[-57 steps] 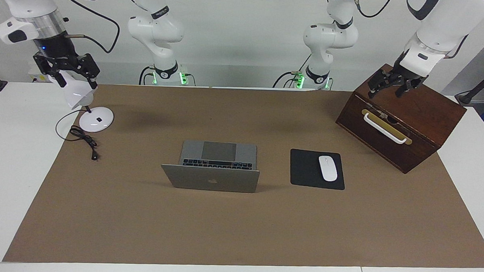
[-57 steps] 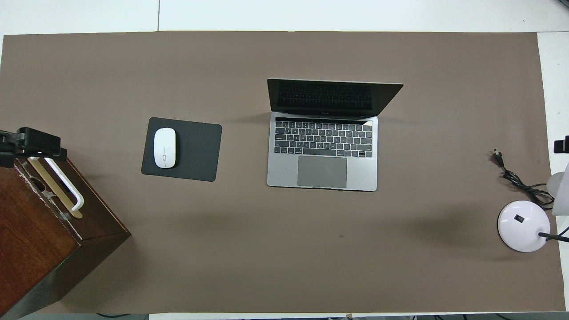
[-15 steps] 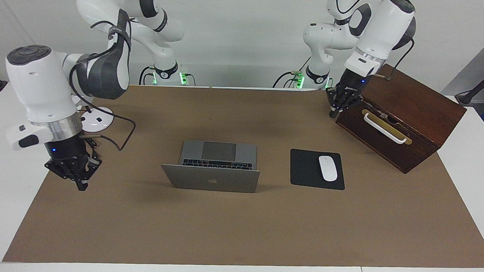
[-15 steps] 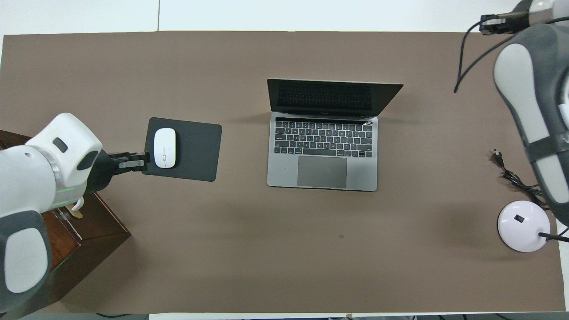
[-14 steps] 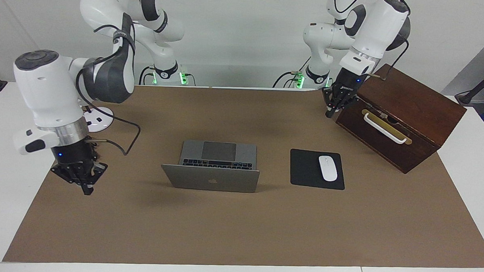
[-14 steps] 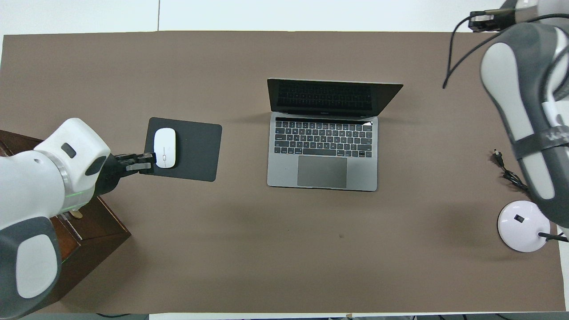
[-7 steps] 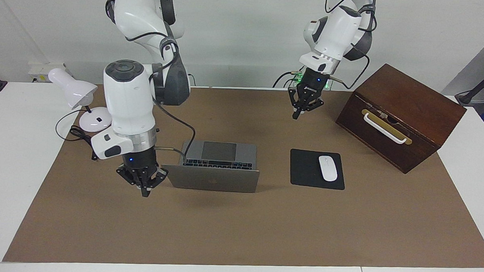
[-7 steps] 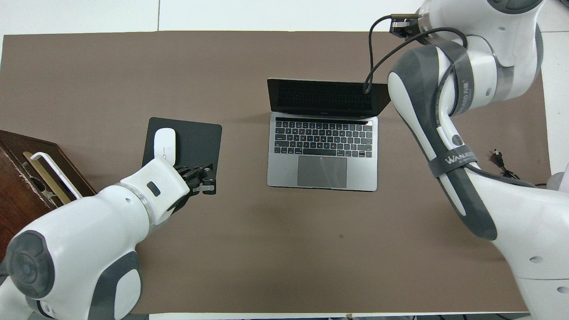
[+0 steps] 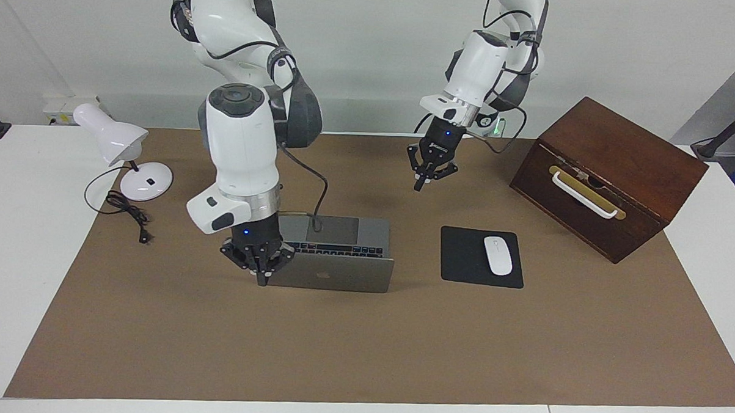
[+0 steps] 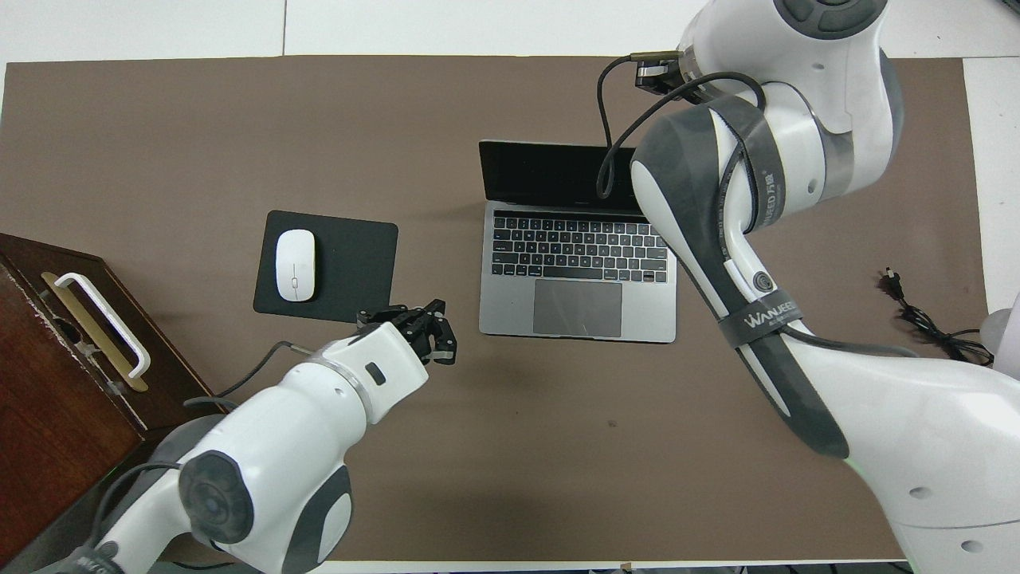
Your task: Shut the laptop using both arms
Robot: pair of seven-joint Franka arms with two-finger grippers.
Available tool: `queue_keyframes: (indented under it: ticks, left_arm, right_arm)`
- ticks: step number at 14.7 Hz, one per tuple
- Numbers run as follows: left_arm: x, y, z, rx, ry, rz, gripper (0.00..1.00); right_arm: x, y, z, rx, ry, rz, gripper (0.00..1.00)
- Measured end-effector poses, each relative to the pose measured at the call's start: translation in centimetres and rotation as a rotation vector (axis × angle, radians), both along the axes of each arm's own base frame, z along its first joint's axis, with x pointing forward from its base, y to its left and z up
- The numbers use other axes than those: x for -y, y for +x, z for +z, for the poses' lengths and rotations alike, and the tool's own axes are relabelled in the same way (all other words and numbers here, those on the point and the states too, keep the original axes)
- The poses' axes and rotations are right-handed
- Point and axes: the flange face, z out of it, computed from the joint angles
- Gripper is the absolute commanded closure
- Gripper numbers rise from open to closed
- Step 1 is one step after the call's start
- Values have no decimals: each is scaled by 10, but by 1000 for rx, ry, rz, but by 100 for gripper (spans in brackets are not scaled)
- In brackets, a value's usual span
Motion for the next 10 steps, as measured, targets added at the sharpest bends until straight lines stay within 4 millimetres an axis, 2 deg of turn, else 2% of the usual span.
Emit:
queue_keyframes:
  ticks: [3, 7, 10]
  left_arm:
    - [15, -20, -54, 74, -3, -21, 100]
    - [25, -25, -84, 156, -24, -26, 100]
    - [34, -32, -107, 153, -10, -46, 100]
  right_arm:
    - [-9, -6, 7, -30, 1, 11, 100]
    - [-19, -13, 11, -61, 2, 25, 100]
    - [-23, -13, 13, -46, 9, 33, 100]
